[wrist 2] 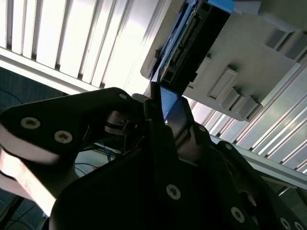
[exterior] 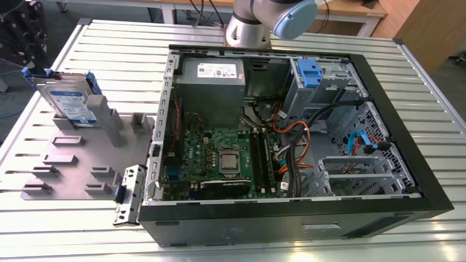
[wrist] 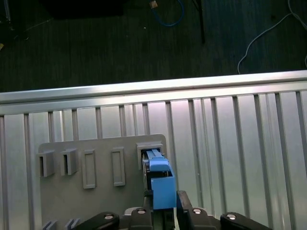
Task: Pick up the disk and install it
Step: 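Pick up the disk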
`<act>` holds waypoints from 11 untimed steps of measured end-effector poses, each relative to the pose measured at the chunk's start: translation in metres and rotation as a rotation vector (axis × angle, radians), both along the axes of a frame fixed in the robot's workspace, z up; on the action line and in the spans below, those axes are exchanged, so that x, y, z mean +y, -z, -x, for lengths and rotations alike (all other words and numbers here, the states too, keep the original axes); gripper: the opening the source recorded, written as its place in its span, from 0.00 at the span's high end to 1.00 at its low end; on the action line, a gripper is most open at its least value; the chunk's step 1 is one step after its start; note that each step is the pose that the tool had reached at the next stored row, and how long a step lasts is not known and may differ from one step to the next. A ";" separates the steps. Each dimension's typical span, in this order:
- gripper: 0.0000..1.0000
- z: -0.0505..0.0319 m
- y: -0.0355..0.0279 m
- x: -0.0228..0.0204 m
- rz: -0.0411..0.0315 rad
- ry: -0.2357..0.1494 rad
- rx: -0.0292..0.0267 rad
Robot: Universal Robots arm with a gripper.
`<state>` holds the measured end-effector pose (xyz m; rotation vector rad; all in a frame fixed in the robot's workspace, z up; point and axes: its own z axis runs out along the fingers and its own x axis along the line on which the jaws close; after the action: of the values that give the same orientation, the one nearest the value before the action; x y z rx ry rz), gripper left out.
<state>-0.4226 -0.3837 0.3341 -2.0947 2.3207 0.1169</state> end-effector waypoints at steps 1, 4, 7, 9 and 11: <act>0.65 0.0000 0.0000 0.0000 0.0000 0.000 0.0000; 0.59 -0.0001 0.0000 0.0000 0.0000 0.000 0.0000; 0.53 -0.0002 0.0007 0.0000 -0.0001 -0.006 -0.0002; 0.53 -0.0001 0.0017 0.0000 0.0000 -0.040 0.0001; 0.53 -0.0001 0.0027 0.0000 0.0000 -0.076 0.0001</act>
<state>-0.4225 -0.3838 0.3314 -2.1830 2.2418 0.1178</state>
